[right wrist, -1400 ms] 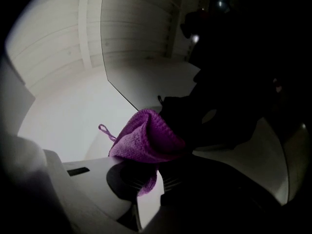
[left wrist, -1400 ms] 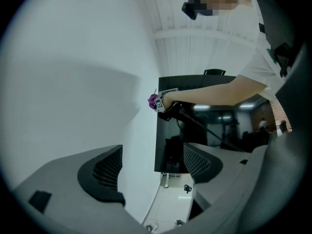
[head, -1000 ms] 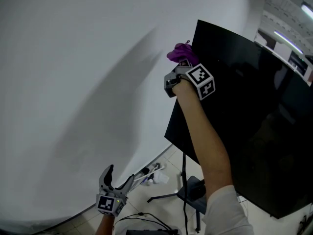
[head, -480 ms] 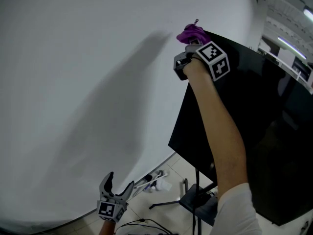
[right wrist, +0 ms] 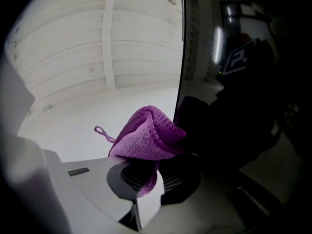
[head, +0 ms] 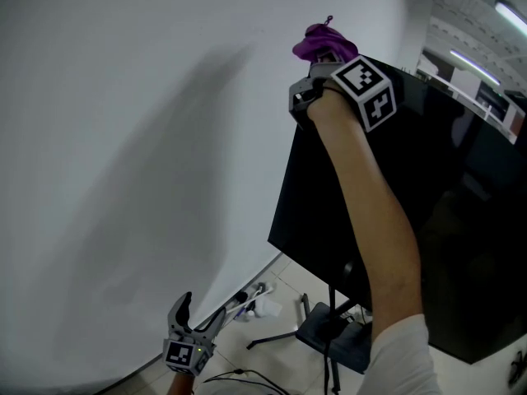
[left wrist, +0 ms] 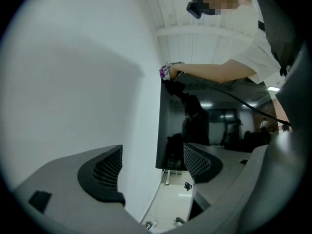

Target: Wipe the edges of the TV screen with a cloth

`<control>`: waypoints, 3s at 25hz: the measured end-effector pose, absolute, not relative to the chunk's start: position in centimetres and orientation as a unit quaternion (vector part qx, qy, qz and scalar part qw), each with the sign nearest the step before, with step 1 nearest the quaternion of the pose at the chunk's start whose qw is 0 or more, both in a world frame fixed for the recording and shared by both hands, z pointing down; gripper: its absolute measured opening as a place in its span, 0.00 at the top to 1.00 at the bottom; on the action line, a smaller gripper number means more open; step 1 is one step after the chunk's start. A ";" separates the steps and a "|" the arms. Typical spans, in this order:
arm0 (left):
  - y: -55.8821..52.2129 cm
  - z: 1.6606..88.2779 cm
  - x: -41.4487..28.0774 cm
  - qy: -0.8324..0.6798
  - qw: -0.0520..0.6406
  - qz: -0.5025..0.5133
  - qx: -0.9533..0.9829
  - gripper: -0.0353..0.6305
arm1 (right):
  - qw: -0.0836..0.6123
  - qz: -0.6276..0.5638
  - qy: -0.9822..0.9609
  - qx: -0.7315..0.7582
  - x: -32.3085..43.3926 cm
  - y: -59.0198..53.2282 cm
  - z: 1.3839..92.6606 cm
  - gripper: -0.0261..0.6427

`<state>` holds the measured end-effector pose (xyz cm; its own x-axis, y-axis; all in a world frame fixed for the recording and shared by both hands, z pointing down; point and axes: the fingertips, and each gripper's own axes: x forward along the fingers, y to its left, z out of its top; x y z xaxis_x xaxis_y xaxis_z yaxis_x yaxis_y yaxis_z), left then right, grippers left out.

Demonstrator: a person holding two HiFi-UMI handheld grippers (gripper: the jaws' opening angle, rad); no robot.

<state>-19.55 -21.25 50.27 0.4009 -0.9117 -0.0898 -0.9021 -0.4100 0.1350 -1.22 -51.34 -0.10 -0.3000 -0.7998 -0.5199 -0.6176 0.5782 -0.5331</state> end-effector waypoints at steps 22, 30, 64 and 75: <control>-21.4 52.2 -8.0 -0.374 0.013 -0.053 0.926 0.39 | 0.398 -0.019 0.750 -0.528 15.5 -37.6 -2.6 0.88; -15.4 50.6 1.5 -0.309 0.040 -0.060 0.948 0.39 | 0.405 0.022 0.712 -0.574 28.0 -26.5 -2.8 0.88; -7.1 52.4 19.8 -0.132 0.044 -0.033 0.990 0.39 | 0.457 0.133 0.494 -0.728 65.6 7.5 0.4 0.88; -6.3 52.1 22.8 -0.111 0.060 -0.026 0.992 0.39 | 0.373 0.130 0.506 -0.767 62.7 10.8 18.8 0.88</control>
